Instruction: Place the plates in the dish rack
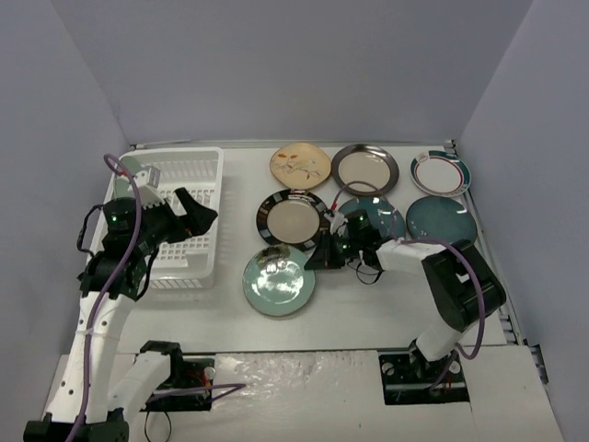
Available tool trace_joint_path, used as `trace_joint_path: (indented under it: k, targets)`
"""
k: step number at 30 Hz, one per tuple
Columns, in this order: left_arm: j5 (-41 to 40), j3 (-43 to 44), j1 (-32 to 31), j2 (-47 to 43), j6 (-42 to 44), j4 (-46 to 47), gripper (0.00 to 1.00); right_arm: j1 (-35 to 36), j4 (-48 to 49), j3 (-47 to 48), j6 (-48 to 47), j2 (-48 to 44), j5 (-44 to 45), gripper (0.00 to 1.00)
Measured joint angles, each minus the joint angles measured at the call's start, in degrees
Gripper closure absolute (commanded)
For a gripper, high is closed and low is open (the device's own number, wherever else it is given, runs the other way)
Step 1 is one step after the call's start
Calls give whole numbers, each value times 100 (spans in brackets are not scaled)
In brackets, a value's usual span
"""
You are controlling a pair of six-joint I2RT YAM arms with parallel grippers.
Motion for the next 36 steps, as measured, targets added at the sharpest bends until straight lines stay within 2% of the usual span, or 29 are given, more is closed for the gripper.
trace_joint_path:
  k: [5,11,16,25,30,36]
  targets:
    - [-23,-88,-722,185,-246,288,3,-451,-69,-199,-4,-574,85,100]
    - [-218,-98,-1374,577,-361,613,3,-563,53,-429,198,-784,-26,100]
    - [-338,-284,-1660,787,-481,872,3,-744,87,-531,501,-1212,-272,100]
    - [-292,-473,-1905,1225,-680,1233,3,-1157,934,-383,1256,-1982,-649,100]
    - [-121,-473,-2007,1349,-800,1519,9,-1170,1367,-354,1646,-2059,-819,100]
    - [77,-473,-2061,1424,-925,1773,23,-1181,1911,-354,2077,-2059,-900,100]
